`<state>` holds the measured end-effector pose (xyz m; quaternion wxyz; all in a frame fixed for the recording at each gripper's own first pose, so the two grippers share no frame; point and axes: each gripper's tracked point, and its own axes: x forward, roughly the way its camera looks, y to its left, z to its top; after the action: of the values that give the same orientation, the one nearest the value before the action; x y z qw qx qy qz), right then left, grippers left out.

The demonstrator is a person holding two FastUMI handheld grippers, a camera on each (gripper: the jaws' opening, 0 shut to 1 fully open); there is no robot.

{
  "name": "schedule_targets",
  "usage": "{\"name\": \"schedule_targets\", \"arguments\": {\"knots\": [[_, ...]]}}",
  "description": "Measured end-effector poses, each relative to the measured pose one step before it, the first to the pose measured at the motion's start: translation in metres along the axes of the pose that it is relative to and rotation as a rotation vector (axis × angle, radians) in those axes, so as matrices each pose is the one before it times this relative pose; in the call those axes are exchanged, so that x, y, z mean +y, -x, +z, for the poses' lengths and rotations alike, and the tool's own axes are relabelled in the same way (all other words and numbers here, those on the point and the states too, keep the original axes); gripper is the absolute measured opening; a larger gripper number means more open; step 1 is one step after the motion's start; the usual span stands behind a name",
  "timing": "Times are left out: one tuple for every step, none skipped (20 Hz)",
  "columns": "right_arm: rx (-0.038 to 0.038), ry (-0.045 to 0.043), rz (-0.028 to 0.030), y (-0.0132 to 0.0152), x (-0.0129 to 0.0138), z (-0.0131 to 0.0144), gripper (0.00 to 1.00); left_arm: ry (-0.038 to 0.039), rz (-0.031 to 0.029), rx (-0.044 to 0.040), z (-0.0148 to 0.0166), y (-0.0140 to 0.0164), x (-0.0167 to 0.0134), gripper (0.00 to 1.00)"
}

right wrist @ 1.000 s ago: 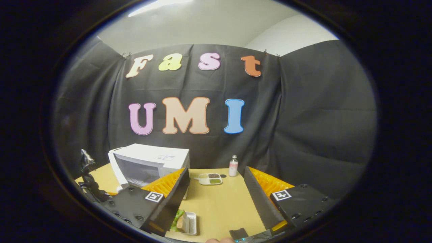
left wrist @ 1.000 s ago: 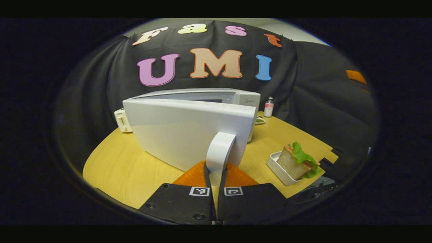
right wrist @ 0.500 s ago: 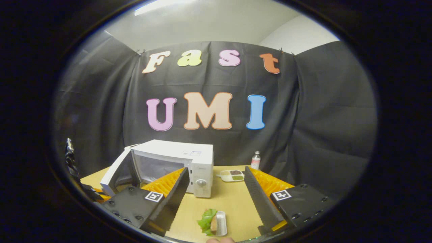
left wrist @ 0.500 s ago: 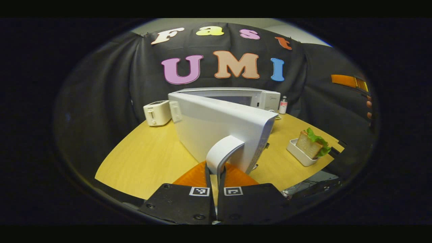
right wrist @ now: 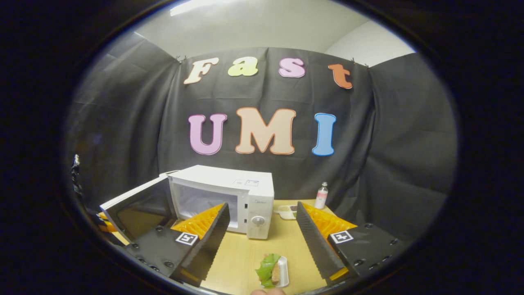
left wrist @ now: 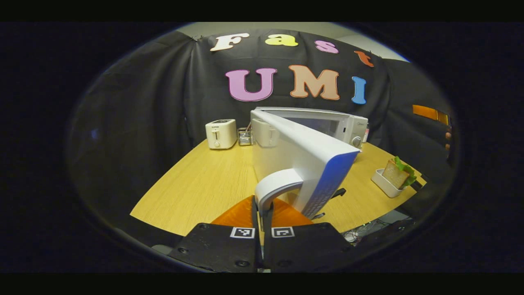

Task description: Open the microwave oven with the left hand, put the food in, and close the microwave oven.

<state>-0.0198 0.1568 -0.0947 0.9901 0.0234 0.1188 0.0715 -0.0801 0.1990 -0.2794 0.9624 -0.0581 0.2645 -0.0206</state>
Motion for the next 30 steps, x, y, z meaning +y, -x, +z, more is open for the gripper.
{"name": "schedule_targets", "arguments": {"knots": [[0.00338,0.00418,0.00122,0.00013,0.00071,-0.00225,0.96,0.00221,0.00049,-0.00225,-0.00020,-0.00007,0.00148,0.02],[0.00321,0.00405,-0.00140,0.00006,-0.00013,-0.00170,0.96,-0.00636,0.00116,-0.00280,-0.00044,0.00082,-0.00115,0.01],[0.00534,0.00348,-0.00243,-0.00099,-0.00023,-0.00365,0.96,-0.00630,0.00116,-0.00110,0.00038,-0.00090,-0.00017,0.01],[0.00537,0.00264,-0.00354,-0.00094,-0.00158,-0.00313,0.96,-0.00321,0.00035,-0.00011,-0.00099,0.00002,-0.00042,0.02],[0.00703,0.00176,-0.00288,-0.00068,-0.00156,-0.00510,0.96,-0.00017,0.00113,-0.00111,-0.00037,-0.00011,-0.00053,0.02],[0.01259,0.00405,0.00080,-0.00148,0.00009,-0.00562,0.96,0.00583,-0.00560,0.00109,0.00055,0.00000,-0.00076,0.01],[0.01518,0.00870,0.00432,-0.00246,-0.00006,-0.00953,0.96,0.01026,-0.00605,0.00176,0.00028,-0.00069,-0.00032,0.00],[0.02418,0.01070,0.00657,-0.00317,0.00006,-0.01123,0.96,0.01013,-0.00067,0.00098,-0.00199,-0.00050,0.00142,0.02],[0.03180,0.00699,0.00434,-0.00264,-0.00007,-0.01514,0.96,0.00231,0.01192,0.00016,0.00012,-0.00225,0.00226,0.19],[0.03538,0.00662,-0.00278,-0.00362,-0.00246,-0.01459,0.96,0.00436,0.01334,0.00266,0.00062,-0.00143,0.00433,0.29],[0.03365,0.00199,-0.00118,-0.00442,-0.00216,-0.01497,0.96,0.01004,-0.00700,0.00514,-0.00114,-0.00087,-0.00230,0.54],[0.03426,0.00071,-0.00236,-0.00471,-0.00075,-0.01396,0.97,0.00021,-0.00165,0.00863,-0.00204,0.00134,-0.00131,0.78],[0.04680,0.00460,0.00042,-0.00366,-0.00076,-0.01839,0.97,-0.01247,0.00394,-0.00663,0.00066,-0.00101,-0.00045,0.87],[0.03786,0.00126,0.00081,-0.00428,-0.00066,-0.01339,0.97,-0.01527,0.00364,-0.01200,0.00274,0.00084,0.00088,0.87],[0.02840,-0.00008,-0.00346,-0.00485,-0.00187,-0.01289,1.00,-0.00355,0.00139,-0.00061,0.00012,-0.00148,-0.00045,0.87],[0.02300,0.00063,-0.00516,-0.00388,-0.00207,-0.01035,0.97,0.00832,-0.00239,0.00117,-0.00038,-0.00038,-0.00127,0.87],[0.02659,0.00238,-0.01001,-0.00499,-0.00222,-0.01104,0.97,0.00694,-0.00260,0.00240,-0.00234,0.00072,-0.00156,0.87],[0.02261,-0.00048,-0.00789,-0.00351,-0.00201,-0.01080,0.97,0.00141,-0.00332,-0.00214,-0.00036,0.00040,-0.00129,0.87],[0.02445,-0.01206,-0.00529,-0.00336,-0.00076,-0.01183,1.00,0.00006,-0.00132,-0.00333,0.00103,-0.00041,-0.00051,0.87],[0.02664,-0.01801,0.00225,-0.00473,0.00036,-0.01061,0.98,0.00130,-0.00166,0.00040,-0.00013,-0.00165,0.00018,0.87],[0.03189,-0.01344,-0.00191,-0.00359,-0.00020,-0.01101,0.98,0.00111,-0.00089,-0.00030,0.00019,0.00015,0.00061,0.87],[0.01877,-0.00915,-0.00232,-0.00344,-0.00030,-0.00721,0.98,-0.00063,0.00127,0.00137,-0.00041,-0.00016,0.00048,0.87],[0.01775,-0.00211,0.00415,-0.00510,0.00052,-0.00641,0.98,0.00224,-0.00012,0.00196,-0.00051,0.00055,-0.00071,0.88],[0.01776,0.00357,0.01289,-0.00276,0.00315,-0.00452,1.00,0.01066,-0.01869,0.00164,0.00006,0.00175,-0.00475,0.88],[0.01339,0.00574,0.01084,-0.00184,0.00345,-0.00386,0.96,0.01062,-0.00918,-0.01077,0.00203,0.00296,-0.00362,0.87],[0.01046,0.00348,0.00653,-0.00286,0.00224,-0.00313,0.90,0.01154,-0.00260,-0.00975,0.00191,0.00219,0.00025,0.86],[0.00941,0.00113,0.00756,-0.00036,0.00136,-0.00254,0.89,0.01247,0.00215,-0.01100,0.00246,0.00120,-0.00045,0.88],[0.00709,0.00224,-0.00662,-0.00165,-0.00077,-0.00259,0.89,0.01761,-0.00369,-0.00340,0.00062,0.00287,-0.00128,0.88],[-0.00846,-0.00098,-0.02054,0.00139,-0.00565,0.00177,0.88,0.01671,-0.00988,-0.00270,0.00229,0.00372,-0.00340,0.88],[-0.00307,-0.01224,0.00076,0.00240,0.00082,0.00342,0.56,0.00722,0.00117,-0.00528,0.00148,0.00504,-0.00115,0.88]]}}
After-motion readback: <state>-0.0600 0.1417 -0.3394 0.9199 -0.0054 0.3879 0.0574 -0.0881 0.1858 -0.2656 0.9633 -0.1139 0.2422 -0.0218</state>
